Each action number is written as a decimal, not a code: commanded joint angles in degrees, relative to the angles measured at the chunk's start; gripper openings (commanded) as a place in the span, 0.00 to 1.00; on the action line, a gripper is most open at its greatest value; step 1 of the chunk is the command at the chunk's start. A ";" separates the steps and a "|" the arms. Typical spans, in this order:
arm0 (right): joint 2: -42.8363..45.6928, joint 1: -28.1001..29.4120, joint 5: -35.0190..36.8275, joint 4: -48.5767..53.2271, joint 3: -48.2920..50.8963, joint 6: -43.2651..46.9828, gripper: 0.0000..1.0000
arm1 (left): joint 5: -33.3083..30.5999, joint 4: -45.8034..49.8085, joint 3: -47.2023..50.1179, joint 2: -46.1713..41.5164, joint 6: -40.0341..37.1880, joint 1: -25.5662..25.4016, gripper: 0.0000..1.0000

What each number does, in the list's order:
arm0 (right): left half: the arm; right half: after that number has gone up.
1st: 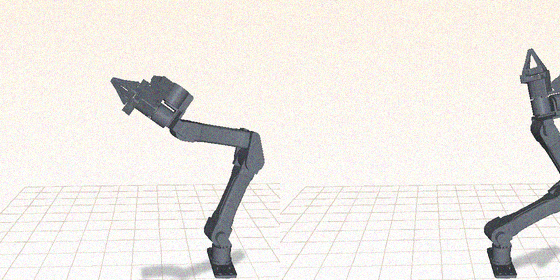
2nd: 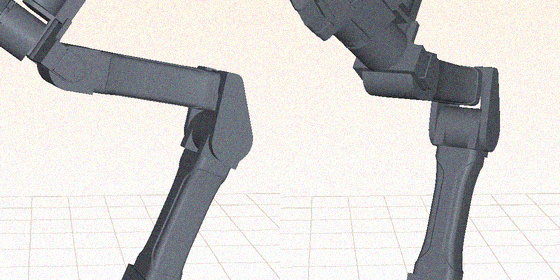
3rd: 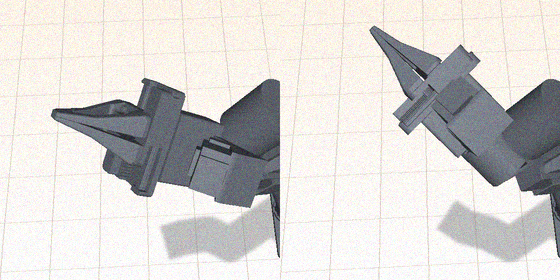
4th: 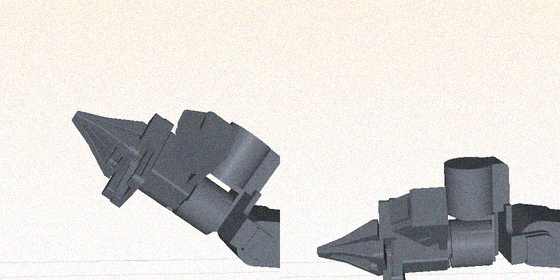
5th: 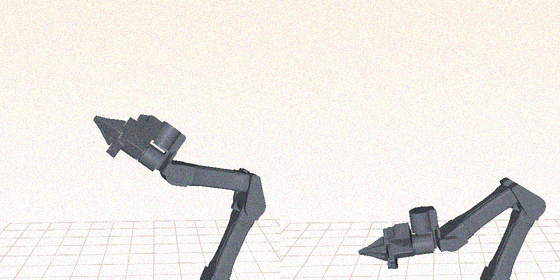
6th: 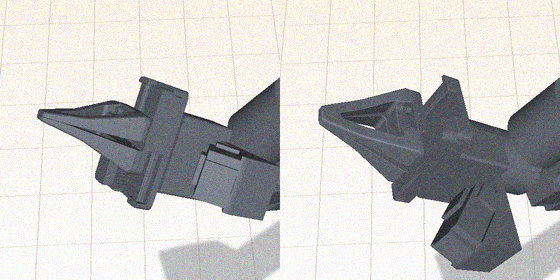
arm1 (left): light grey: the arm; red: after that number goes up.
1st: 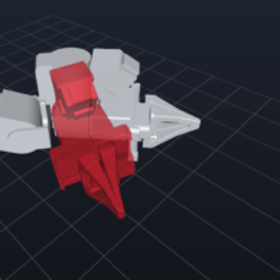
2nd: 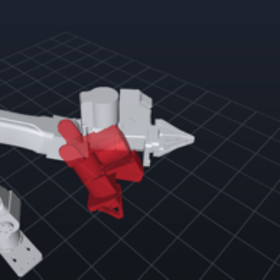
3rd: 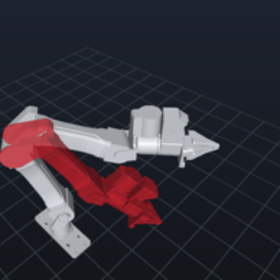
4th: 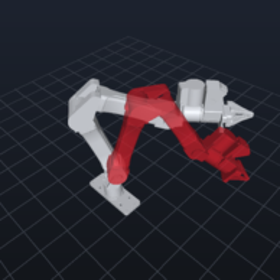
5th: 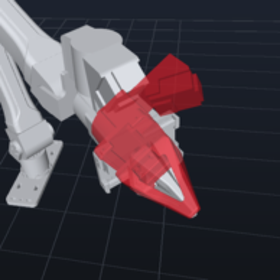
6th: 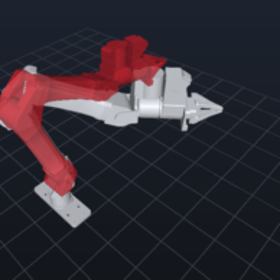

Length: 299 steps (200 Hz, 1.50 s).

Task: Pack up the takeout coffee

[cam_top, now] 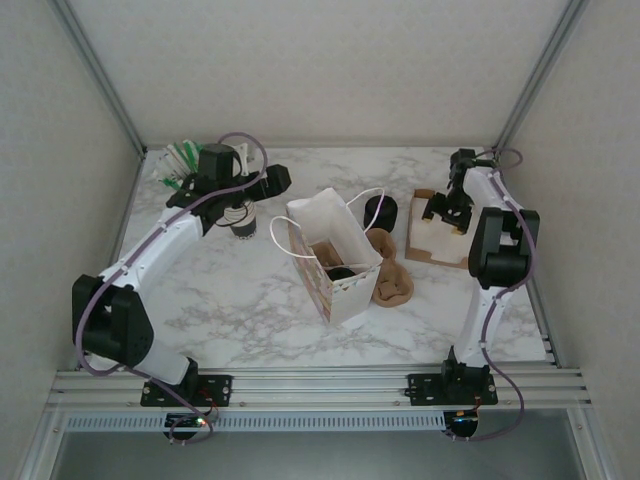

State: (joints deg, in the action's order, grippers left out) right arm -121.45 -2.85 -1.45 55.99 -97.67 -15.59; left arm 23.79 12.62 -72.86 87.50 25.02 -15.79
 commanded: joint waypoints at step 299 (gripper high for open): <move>4.59 -0.46 1.28 1.50 0.69 0.53 0.19 | -2.06 -1.76 -1.87 2.05 0.16 -3.37 1.00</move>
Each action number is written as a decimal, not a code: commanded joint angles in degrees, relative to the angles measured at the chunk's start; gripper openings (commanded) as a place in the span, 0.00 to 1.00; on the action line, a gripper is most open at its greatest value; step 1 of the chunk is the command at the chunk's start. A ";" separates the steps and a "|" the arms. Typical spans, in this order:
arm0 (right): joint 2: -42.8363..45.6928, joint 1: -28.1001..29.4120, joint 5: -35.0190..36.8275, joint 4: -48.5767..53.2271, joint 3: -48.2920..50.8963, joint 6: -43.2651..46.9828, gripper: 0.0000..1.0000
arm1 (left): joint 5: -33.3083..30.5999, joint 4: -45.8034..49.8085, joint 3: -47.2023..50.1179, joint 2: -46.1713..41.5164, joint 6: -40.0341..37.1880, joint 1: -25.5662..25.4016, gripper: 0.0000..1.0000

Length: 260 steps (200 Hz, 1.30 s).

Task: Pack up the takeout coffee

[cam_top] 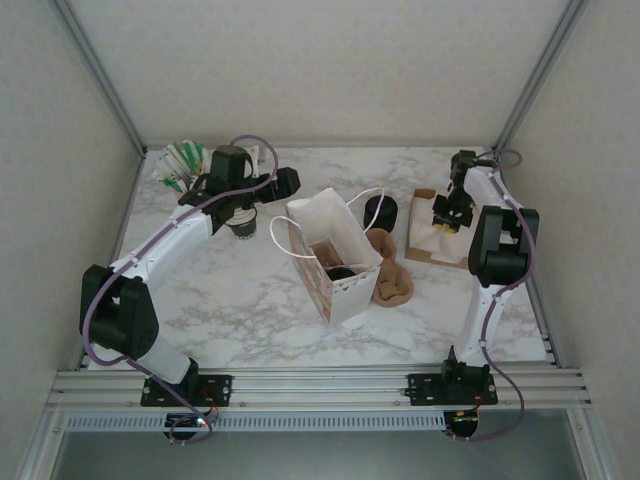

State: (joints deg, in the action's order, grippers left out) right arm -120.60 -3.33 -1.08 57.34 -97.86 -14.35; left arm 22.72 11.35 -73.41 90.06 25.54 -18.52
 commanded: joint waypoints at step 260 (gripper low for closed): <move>57.94 11.22 -27.51 -23.15 5.87 -3.52 0.00 | -8.11 -17.34 13.13 -28.64 -3.13 -5.86 1.00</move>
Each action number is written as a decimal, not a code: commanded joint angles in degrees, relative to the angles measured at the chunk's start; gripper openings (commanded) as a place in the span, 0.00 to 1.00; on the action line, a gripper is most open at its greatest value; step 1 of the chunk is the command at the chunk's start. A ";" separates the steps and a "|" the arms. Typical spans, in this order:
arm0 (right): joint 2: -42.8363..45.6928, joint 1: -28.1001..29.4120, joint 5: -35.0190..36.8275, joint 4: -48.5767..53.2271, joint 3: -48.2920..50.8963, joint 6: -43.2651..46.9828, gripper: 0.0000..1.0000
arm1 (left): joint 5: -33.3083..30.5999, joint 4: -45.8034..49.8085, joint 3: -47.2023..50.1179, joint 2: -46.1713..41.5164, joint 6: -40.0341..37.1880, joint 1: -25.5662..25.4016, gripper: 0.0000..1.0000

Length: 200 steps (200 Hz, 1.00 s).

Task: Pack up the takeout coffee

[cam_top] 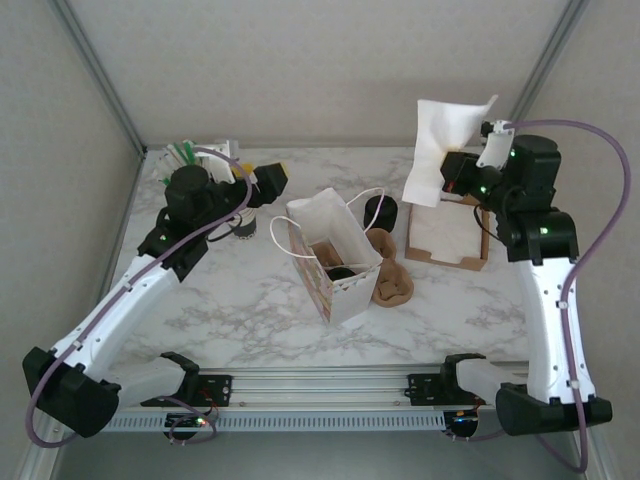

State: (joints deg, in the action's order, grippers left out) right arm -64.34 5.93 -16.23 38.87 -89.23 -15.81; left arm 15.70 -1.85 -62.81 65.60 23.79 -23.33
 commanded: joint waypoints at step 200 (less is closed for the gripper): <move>-17.53 33.42 -5.21 15.94 -9.10 13.60 0.00 | -13.77 -2.54 13.45 -18.63 -1.53 -1.63 1.00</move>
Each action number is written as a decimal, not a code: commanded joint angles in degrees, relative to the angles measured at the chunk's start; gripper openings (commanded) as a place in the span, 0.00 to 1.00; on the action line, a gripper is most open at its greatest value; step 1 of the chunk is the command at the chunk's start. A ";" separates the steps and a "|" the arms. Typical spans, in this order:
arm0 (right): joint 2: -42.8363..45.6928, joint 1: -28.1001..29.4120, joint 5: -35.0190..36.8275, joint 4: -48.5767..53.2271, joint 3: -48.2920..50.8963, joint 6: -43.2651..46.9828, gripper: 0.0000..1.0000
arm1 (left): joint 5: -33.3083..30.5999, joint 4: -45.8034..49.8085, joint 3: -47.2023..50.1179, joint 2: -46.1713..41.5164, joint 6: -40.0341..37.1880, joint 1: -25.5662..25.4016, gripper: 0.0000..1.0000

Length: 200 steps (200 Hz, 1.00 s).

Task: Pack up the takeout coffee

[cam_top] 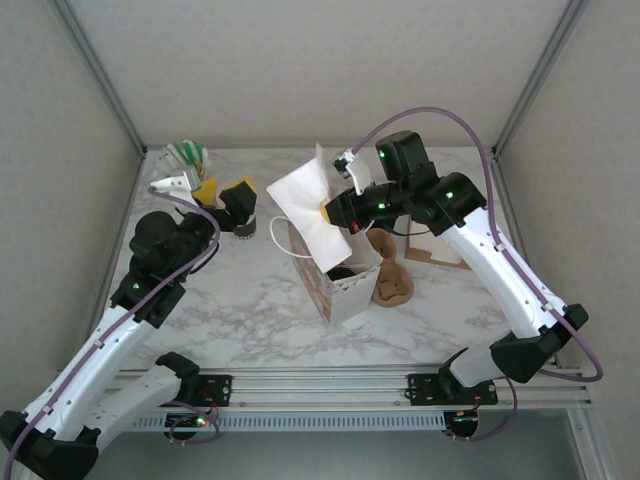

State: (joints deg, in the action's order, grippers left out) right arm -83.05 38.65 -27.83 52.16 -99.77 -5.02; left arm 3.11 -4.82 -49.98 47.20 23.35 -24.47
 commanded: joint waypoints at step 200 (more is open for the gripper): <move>-6.24 10.30 26.74 9.88 7.55 3.26 0.00 | 0.05 0.29 0.66 3.10 -1.03 -0.49 1.00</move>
State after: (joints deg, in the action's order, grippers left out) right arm -88.64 48.21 -3.36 60.05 -92.51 -2.13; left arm 2.98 -4.38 -49.69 50.19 22.70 -24.47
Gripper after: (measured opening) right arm 0.038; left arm 0.996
